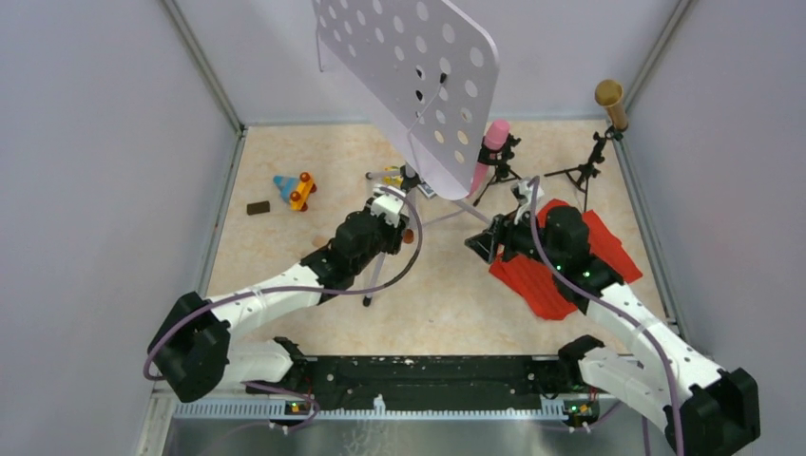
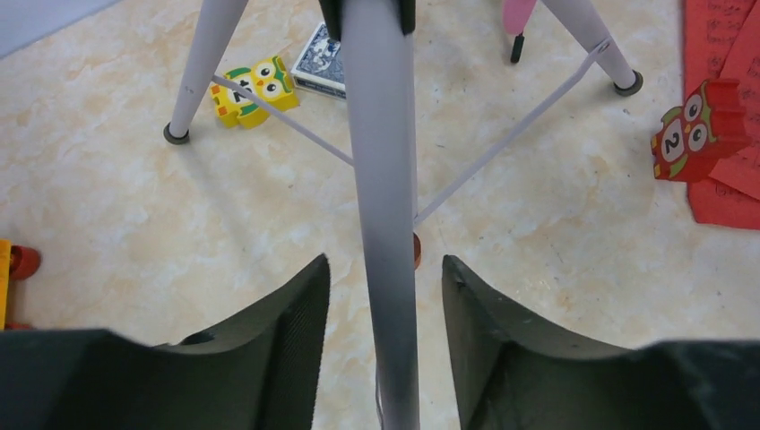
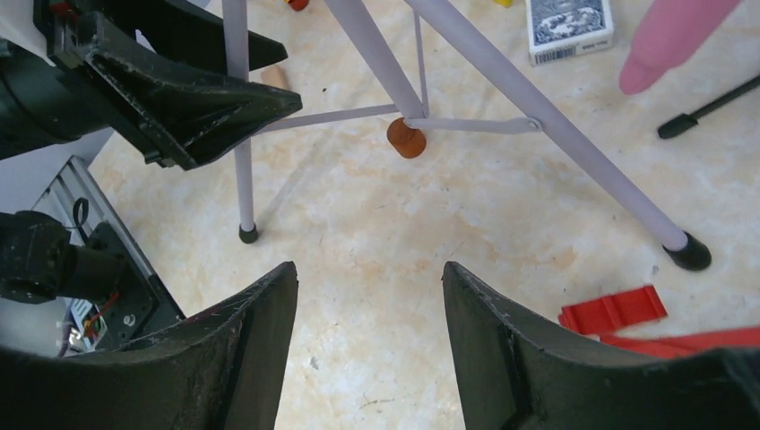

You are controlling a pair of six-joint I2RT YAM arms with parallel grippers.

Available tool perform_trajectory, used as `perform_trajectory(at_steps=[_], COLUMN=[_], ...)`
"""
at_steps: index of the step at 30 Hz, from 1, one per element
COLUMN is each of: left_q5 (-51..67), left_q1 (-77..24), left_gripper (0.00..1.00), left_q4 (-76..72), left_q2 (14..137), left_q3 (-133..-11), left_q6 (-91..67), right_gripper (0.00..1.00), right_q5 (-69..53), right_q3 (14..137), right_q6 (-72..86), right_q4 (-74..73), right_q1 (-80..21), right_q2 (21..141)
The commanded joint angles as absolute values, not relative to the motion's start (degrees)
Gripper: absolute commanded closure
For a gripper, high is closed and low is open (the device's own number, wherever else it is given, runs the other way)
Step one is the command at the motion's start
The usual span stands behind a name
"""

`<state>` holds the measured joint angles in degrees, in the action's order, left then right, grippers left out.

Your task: Pack up the instrument practice props

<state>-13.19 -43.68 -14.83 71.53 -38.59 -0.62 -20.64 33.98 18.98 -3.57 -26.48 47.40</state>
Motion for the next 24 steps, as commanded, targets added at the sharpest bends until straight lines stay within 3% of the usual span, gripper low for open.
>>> perform_trajectory(at_steps=[1, 2, 4, 6, 17, 24], left_q5=[-13.25, -13.97, -14.04, -13.89, -12.62, -14.52], left_q1=[-43.51, -43.52, -43.51, -43.52, -43.52, -42.67], left_gripper=[0.42, 0.39, 0.13, 0.03, 0.03, 0.05], left_q4=[-11.14, -11.15, -11.90, -11.14, -10.37, -9.32], left_q2=[68.46, 67.86, 66.26, 64.64, 63.29, 66.69], left_q3=[-38.23, -37.87, -37.14, -37.15, -34.74, -35.07], left_q6=[-0.61, -1.64, -1.97, -2.02, -4.70, -7.34], right_gripper=[0.39, 0.38, 0.36, 0.35, 0.35, 0.35], right_q5=[-26.79, -26.92, -27.53, -28.07, -36.25, -45.92], right_q3=[39.23, 40.22, 41.46, 42.60, 53.93, 58.91], right_q6=[12.91, 11.42, 8.34, 3.07, -18.43, -19.80], right_q4=[7.49, 8.91, 12.66, 15.76, 16.18, 18.03], right_q1=[-26.75, -26.75, -26.78, -26.76, -26.66, -25.77], right_q2=[53.43, 55.13, 58.25, 61.09, 77.90, 87.28])
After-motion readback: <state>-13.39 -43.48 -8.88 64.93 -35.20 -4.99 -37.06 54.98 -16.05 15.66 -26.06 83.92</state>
